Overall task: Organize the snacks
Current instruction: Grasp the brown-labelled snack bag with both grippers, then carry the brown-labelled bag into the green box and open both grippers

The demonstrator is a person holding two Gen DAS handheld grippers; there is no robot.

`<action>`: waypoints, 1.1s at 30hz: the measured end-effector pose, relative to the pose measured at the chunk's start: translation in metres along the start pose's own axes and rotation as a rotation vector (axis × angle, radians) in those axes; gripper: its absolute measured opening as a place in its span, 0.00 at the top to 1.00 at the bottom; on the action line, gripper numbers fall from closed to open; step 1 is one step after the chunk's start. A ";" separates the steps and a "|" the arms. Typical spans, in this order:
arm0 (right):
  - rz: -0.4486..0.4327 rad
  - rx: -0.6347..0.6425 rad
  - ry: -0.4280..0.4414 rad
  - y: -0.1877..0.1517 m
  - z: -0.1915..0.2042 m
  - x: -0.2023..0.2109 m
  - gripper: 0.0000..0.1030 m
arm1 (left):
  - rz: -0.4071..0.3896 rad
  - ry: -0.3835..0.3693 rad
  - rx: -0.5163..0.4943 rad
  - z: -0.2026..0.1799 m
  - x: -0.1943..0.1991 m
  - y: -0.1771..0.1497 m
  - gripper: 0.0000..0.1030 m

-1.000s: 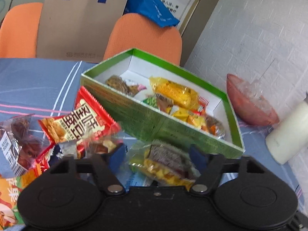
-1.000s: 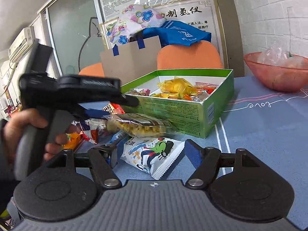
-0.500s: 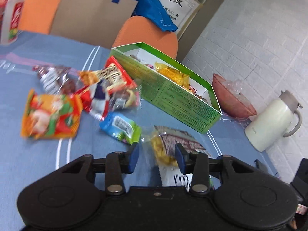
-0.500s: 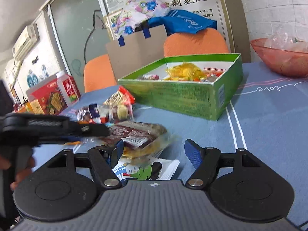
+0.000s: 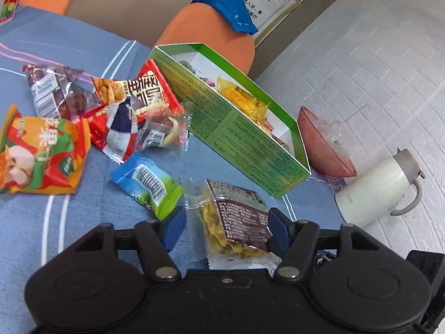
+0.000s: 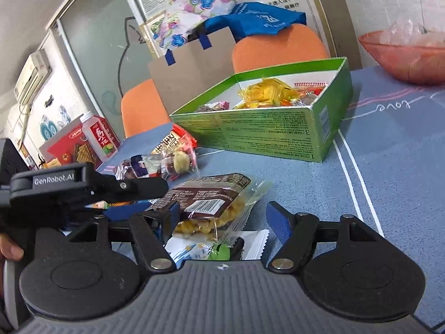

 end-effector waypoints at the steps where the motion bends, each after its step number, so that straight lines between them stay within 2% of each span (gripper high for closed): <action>1: 0.008 -0.010 0.005 -0.001 0.000 -0.003 0.00 | 0.007 0.006 0.000 0.001 -0.003 -0.001 0.00; 2: 0.017 -0.020 0.016 -0.002 0.000 -0.007 0.03 | 0.016 0.017 -0.002 0.002 -0.006 -0.002 0.22; 3: 0.021 -0.025 0.016 -0.002 0.000 -0.010 0.10 | 0.030 0.030 -0.013 0.003 -0.011 -0.004 0.41; 5: 0.012 -0.015 -0.002 -0.002 0.001 -0.013 0.30 | 0.031 0.033 -0.013 0.004 -0.013 -0.007 0.41; 8: 0.003 0.028 -0.011 -0.002 0.002 -0.008 0.44 | 0.018 0.024 -0.024 0.000 -0.008 -0.007 0.43; 9: -0.001 0.035 -0.011 -0.001 0.003 -0.006 0.46 | 0.011 0.019 -0.029 -0.004 -0.005 -0.006 0.44; 15: -0.124 0.082 -0.025 0.032 0.007 0.022 0.47 | -0.075 -0.042 -0.121 -0.044 0.017 0.009 0.44; 20: -0.207 0.106 -0.049 0.065 0.002 0.025 0.47 | -0.126 -0.073 -0.168 -0.071 0.013 0.036 0.44; 26: -0.278 0.112 -0.074 0.103 -0.012 0.004 0.48 | -0.167 -0.094 -0.197 -0.088 -0.006 0.078 0.44; 33: -0.290 0.104 -0.086 0.125 -0.030 -0.033 0.48 | -0.165 -0.083 -0.176 -0.080 -0.041 0.117 0.44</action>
Point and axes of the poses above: each gripper's, at about its wrist camera, not at the fingertips, and x roughly against the way its jaws point, z to its left, y to its top, the point moved 9 cm from there along -x, roughly the way its jaws point, and after that the axes turned 10 degrees about x, right-handed, at the moved point
